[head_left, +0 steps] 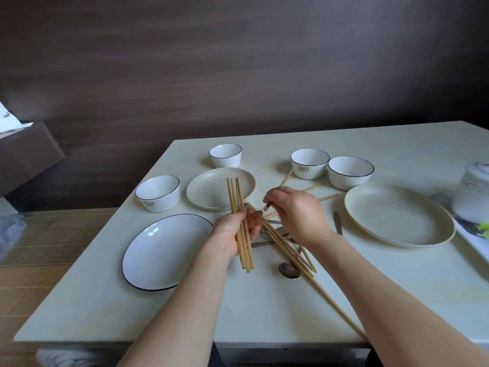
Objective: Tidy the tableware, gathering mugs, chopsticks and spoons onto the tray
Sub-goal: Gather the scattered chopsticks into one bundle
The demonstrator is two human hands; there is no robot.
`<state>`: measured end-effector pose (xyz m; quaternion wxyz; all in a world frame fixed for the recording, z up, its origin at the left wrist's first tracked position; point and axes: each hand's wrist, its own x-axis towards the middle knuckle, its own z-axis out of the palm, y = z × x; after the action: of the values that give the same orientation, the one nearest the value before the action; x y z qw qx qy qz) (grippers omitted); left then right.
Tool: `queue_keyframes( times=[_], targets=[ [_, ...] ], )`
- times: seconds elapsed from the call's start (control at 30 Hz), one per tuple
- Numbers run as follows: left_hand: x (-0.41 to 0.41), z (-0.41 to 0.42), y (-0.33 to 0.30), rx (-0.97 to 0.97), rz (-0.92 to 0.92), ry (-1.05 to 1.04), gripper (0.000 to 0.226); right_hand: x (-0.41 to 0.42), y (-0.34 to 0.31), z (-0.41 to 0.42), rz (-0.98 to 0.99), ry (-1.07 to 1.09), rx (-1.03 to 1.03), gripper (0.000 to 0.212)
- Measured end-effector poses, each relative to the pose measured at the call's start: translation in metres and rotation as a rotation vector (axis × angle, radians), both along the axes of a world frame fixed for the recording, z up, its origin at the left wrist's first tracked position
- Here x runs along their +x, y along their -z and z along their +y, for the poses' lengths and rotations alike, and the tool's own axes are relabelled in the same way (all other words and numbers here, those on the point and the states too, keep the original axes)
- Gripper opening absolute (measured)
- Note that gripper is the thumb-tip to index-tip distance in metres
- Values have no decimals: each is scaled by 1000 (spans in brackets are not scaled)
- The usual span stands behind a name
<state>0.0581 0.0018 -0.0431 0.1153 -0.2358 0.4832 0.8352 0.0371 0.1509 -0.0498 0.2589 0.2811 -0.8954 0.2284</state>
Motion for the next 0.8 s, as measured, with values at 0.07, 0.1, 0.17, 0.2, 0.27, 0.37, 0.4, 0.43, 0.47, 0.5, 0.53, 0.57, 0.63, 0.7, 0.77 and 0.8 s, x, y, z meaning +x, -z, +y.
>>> queue_keyframes(
  times=[0.07,0.1,0.17,0.2,0.27,0.37,0.4,0.43,0.47,0.5,0.53,0.57,0.63,0.7,0.77,0.8],
  targets=[
    [0,0,-2,69,15,3,24,4,-3,-3,45,-64,-56,22],
    [0,-1,-2,95,28,5,24,7,-5,-4,36,-96,-82,23],
    [0,-1,-3,109,49,1,24,10,-7,-6,-20,-147,-126,27],
    [0,-2,-3,105,51,-3,24,12,-6,-7,-50,-171,-137,28],
    [0,-4,-3,89,39,-15,24,14,-5,-9,-119,-234,-159,30],
    [-1,-6,-2,54,40,-12,23,17,-3,-10,-269,-292,-198,33],
    [-1,-7,-2,53,50,3,25,18,-3,-10,-299,-297,-189,33],
    [-1,-7,-3,56,56,19,27,19,-2,-10,-318,-295,-167,34],
    [-1,-7,-3,73,57,28,29,19,-2,-11,-333,-293,-144,34],
    [-1,-6,-3,107,59,29,30,20,-1,-11,-351,-290,-120,35],
    [-2,-6,-3,144,66,23,28,21,-2,-12,-371,-292,-101,36],
    [-2,-6,-3,170,78,17,25,23,-3,-13,-388,-295,-88,37],
    [-4,-6,-1,188,92,7,22,26,-5,-14,-416,-304,-72,38],
    [-4,-6,-1,197,94,-11,22,28,-8,-14,-461,-278,-82,37],
    [-3,-5,-3,168,82,-30,24,30,-12,-15,-566,-259,-234,37],
    [-3,-5,-3,142,74,-40,25,30,-15,-16,-633,-257,-377,38]
  ],
)
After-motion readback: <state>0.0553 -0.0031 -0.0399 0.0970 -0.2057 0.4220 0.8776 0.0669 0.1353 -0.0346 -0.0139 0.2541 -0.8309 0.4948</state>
